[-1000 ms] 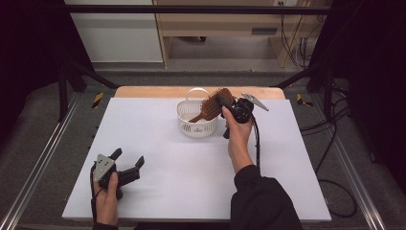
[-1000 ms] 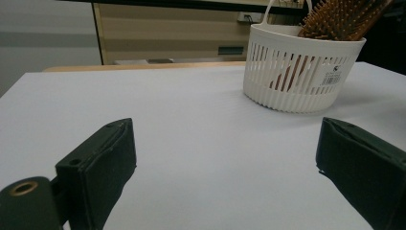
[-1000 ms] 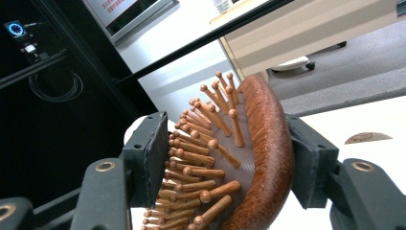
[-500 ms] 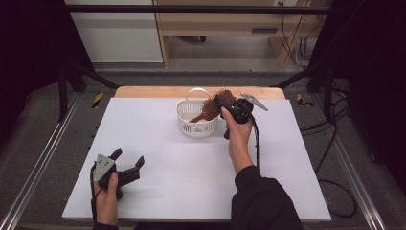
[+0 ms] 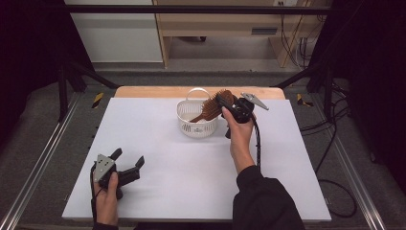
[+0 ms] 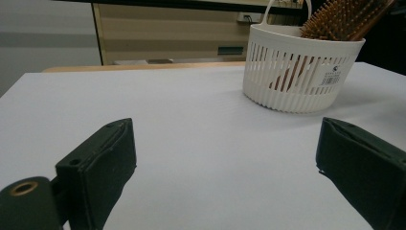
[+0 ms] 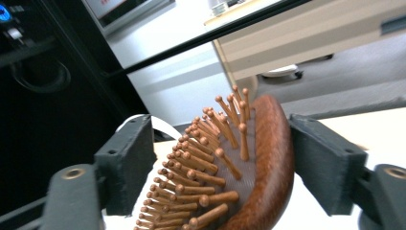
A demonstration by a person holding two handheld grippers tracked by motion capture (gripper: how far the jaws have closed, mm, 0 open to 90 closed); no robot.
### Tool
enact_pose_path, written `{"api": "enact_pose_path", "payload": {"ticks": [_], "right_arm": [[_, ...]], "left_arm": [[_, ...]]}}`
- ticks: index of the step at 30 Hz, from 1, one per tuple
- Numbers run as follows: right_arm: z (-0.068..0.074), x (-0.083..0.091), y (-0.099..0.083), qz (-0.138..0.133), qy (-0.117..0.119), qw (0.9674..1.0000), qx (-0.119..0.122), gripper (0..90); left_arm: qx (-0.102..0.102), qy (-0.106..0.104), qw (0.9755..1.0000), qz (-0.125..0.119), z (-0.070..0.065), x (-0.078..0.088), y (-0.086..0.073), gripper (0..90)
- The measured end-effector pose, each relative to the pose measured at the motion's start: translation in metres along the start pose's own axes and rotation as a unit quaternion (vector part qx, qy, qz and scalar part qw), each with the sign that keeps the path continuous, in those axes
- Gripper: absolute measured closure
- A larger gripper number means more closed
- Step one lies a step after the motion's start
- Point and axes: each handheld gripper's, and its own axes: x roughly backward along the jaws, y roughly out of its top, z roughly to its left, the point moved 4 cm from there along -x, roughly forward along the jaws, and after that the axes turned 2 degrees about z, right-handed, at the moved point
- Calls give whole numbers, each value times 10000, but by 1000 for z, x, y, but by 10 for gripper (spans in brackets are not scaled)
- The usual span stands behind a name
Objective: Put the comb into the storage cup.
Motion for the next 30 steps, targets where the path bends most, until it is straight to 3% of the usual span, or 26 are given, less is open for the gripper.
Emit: {"api": "enact_pose_path", "payload": {"ticks": [3, 8, 20, 22, 30], "right_arm": [[4, 1, 2, -12, -147, 9993, 334, 208], [9, 0, 3, 8, -259, 9976, 649, 190], [8, 2, 4, 32, -389, 9958, 830, 179], [8, 3, 4, 80, -489, 9944, 937, 162], [9, 7, 8, 175, -503, 9941, 942, 98]], "left_arm": [[1, 2, 10000, 1, 0, 0, 0, 66], [3, 0, 10000, -2, 0, 0, 0, 66], [-7, 30, 10000, -6, 1, 0, 0, 66], [2, 33, 10000, -2, 1, 0, 0, 66], [18, 16, 10000, 9, 1, 0, 0, 66]]}}
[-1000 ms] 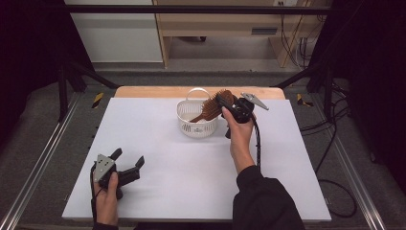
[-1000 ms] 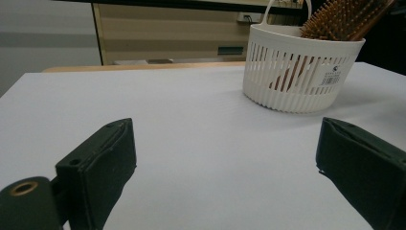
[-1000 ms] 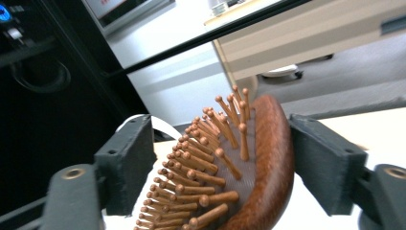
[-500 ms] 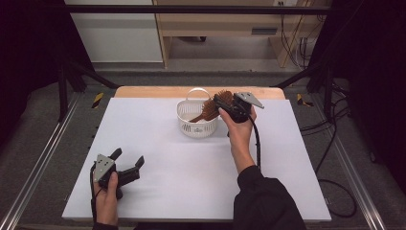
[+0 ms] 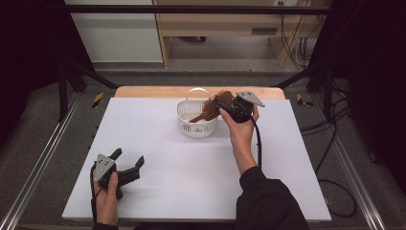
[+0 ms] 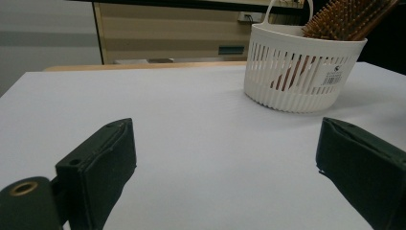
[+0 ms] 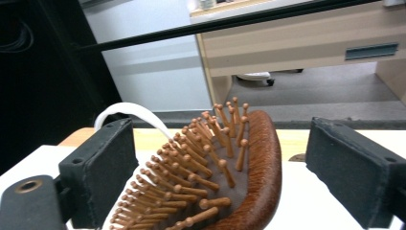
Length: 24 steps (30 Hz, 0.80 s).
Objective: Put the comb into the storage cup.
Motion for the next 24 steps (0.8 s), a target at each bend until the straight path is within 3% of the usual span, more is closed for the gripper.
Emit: {"api": "enact_pose_path", "payload": {"ticks": [24], "right_arm": [[6, 25, 20, -33, 642, 9975, 284, 100]], "left_arm": [[4, 67, 10000, -26, 3, 1, 0, 64]]}}
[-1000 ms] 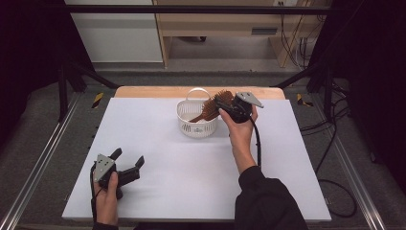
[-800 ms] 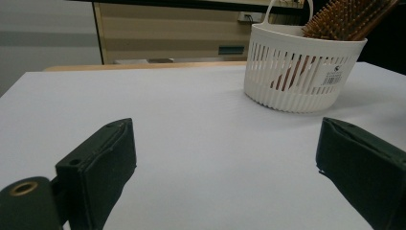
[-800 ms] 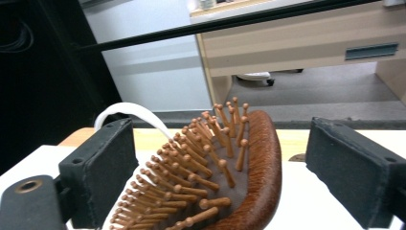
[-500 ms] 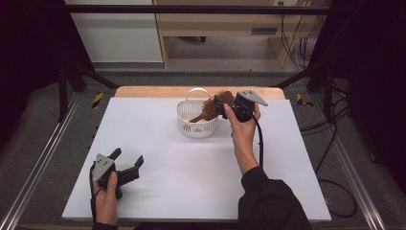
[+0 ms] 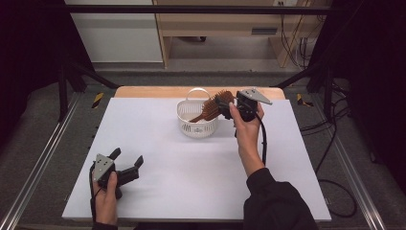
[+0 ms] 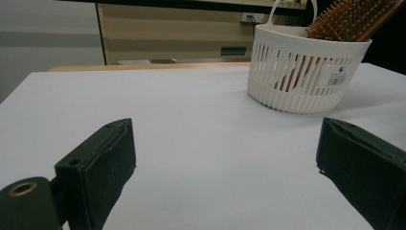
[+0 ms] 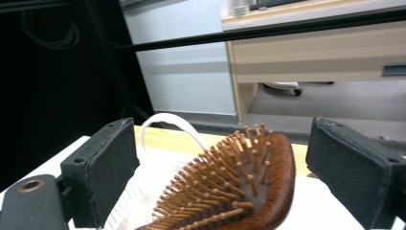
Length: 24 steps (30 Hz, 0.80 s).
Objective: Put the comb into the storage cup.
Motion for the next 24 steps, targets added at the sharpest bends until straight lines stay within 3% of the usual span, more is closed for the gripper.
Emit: {"api": "enact_pose_path", "payload": {"ticks": [8, 16, 24], "right_arm": [[6, 6, 7, 22, 178, 9997, 139, 75], [5, 7, 12, -14, -18, 9994, 339, 68], [3, 7, 11, -33, -144, 9993, 341, 55]], "left_arm": [[23, 9, 10000, -28, 1, 1, 1, 61], [42, 2, 10000, -22, 1, 1, 0, 60], [53, 17, 10000, 3, 2, 1, 0, 60]]}}
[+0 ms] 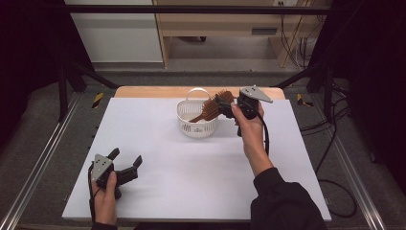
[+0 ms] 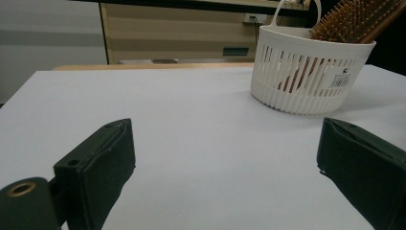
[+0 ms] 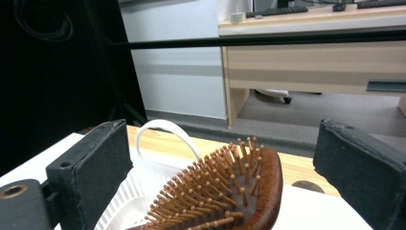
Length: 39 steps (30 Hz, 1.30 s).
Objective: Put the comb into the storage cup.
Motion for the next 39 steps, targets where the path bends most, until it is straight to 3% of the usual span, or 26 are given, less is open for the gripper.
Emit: {"api": "enact_pose_path", "payload": {"ticks": [7, 14, 20, 28, 39], "right_arm": [[-3, 7, 4, -311, 151, 9994, 77, 40], [-11, 17, 5, -317, 35, 9995, 47, 42], [-13, 26, 6, -329, 107, 9989, 321, 40], [-20, 41, 6, -405, 112, 9984, 386, 34], [-29, 62, 3, -461, 145, 9979, 434, 33]], "left_arm": [[1, 65, 10000, 9, 3, 1, 0, 60], [-24, 90, 10000, 26, 3, 1, 0, 60], [-24, 110, 9999, -1, 4, 3, 0, 60], [-28, 108, 9999, -45, 6, 5, 3, 55], [-53, -77, 9998, -171, 6, 15, 7, 20]]}}
